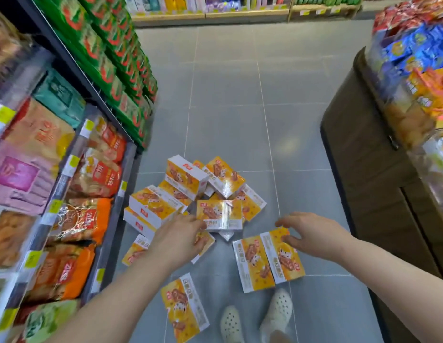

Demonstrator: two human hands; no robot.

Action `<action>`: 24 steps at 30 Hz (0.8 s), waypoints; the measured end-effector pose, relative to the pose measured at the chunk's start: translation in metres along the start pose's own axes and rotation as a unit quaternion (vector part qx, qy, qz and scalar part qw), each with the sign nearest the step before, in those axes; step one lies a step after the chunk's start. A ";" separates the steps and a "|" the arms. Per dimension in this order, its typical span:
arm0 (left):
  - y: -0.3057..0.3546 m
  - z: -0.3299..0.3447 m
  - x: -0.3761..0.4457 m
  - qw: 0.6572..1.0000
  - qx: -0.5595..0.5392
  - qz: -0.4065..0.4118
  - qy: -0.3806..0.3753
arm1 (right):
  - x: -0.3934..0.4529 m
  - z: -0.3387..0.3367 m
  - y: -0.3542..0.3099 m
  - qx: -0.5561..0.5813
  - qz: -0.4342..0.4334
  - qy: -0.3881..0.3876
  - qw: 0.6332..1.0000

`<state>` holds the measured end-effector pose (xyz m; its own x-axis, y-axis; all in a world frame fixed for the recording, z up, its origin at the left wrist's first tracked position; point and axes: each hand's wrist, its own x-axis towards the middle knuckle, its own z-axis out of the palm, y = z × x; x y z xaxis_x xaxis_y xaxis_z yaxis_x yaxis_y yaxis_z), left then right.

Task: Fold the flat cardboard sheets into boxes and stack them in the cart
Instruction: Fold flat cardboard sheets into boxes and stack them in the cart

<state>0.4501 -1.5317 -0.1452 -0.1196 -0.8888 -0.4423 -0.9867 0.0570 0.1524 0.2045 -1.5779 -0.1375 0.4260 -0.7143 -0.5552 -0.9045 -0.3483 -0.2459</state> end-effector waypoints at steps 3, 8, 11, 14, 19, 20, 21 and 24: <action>-0.004 0.005 0.026 1.000 -0.004 -0.017 -0.013 | 0.037 -0.005 0.010 0.000 -0.005 -0.030 1.000; -0.008 0.020 0.075 0.996 -0.049 -0.071 -0.030 | 0.098 -0.005 0.035 -0.002 -0.022 -0.079 0.997; -0.012 0.036 0.108 0.989 -0.087 -0.112 -0.032 | 0.137 0.003 0.049 0.008 -0.033 -0.100 0.994; -0.020 0.060 0.142 0.983 -0.127 -0.123 -0.042 | 0.175 0.020 0.061 0.024 -0.027 -0.099 0.994; -0.056 0.121 0.210 0.979 -0.145 -0.119 -0.077 | 0.247 0.068 0.080 0.070 -0.010 -0.112 0.991; -0.067 0.139 0.229 0.978 -0.145 -0.121 -0.085 | 0.268 0.084 0.085 0.080 -0.001 -0.116 0.990; -0.078 0.155 0.244 0.978 -0.141 -0.123 -0.092 | 0.284 0.099 0.090 0.092 0.009 -0.118 0.989; -0.108 0.206 0.287 0.978 -0.120 -0.116 -0.122 | 0.336 0.147 0.104 0.122 0.035 -0.127 0.984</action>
<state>0.4995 -1.6995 -0.4710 0.0536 -0.7282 -0.6832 -0.9399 -0.2679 0.2118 0.2505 -1.7649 -0.4667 0.3718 -0.5455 -0.7511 -0.9222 -0.1242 -0.3663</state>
